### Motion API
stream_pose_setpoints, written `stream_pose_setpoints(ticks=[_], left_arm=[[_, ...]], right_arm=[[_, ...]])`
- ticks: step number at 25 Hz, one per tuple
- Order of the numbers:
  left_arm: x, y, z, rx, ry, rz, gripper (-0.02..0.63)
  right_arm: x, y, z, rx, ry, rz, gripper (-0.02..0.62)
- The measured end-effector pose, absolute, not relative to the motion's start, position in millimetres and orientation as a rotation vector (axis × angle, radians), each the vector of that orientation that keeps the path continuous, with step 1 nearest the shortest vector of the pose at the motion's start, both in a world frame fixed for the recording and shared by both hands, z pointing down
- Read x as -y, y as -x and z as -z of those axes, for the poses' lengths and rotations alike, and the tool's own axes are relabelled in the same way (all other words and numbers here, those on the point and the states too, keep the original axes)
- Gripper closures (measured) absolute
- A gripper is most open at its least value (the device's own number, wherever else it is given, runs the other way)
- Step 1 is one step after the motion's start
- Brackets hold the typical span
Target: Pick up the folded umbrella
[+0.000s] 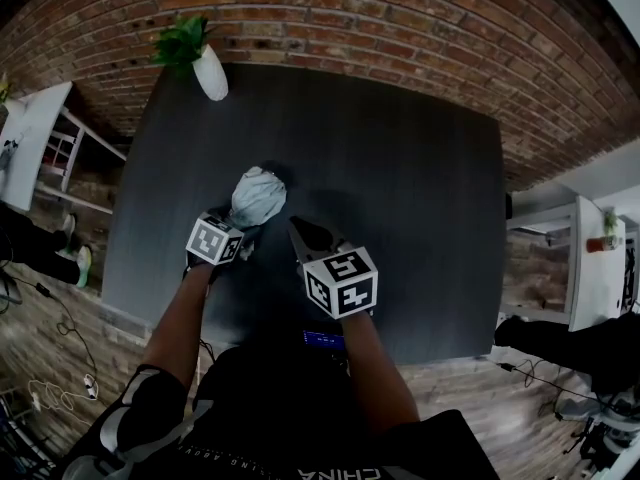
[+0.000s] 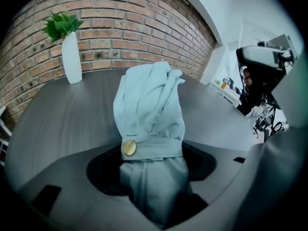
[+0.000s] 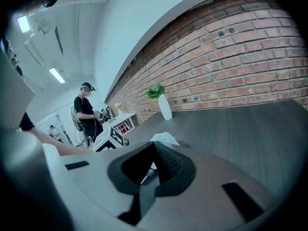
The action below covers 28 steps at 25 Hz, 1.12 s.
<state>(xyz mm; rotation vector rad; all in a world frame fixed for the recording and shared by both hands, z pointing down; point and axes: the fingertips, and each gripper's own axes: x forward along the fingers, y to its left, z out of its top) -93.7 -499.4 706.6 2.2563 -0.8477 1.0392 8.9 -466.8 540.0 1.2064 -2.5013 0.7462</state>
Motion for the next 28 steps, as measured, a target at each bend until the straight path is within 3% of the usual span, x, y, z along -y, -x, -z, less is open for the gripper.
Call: stream_pose_setpoints(ticks=[28], left_arm=[[445, 67, -488, 0.794, -2.543, 0.113, 0.308]], right_arm=[[456, -40, -506, 2.568, -1.288, -0.692, 0.588]])
